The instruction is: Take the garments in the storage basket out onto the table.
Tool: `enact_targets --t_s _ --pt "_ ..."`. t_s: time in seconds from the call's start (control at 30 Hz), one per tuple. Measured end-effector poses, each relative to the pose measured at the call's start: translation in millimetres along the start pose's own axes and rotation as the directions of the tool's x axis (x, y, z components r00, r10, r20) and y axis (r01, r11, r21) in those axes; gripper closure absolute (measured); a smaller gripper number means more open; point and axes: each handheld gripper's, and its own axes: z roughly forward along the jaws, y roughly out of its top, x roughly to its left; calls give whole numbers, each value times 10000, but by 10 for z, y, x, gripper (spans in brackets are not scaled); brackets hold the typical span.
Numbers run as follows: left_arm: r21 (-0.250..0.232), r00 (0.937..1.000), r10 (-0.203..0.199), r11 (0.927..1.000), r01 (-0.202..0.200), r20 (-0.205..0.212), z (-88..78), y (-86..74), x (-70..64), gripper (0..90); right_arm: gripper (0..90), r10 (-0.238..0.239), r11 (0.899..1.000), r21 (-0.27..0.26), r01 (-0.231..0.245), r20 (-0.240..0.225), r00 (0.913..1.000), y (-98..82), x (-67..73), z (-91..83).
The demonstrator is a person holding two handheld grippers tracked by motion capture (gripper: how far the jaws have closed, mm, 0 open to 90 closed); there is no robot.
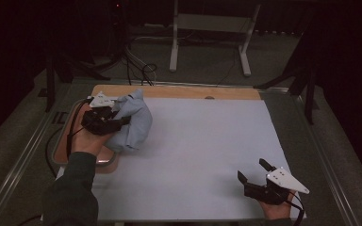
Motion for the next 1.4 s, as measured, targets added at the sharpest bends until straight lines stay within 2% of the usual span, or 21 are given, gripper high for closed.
enact_targets --t_s 0.6,1.1,1.4 --pt "27 9997 176 9998 -176 151 134 43 -145 654 99 5 10000 26 -5 49 10000 1 2 2" --pt "47 9976 393 9992 -397 577 286 98 -280 654 99 -29 10000 50 28 18 10000 -2 2 7" --pt "7 9949 568 9984 -570 838 396 136 -405 654 99 -51 10000 56 51 10 10000 -2 2 9"
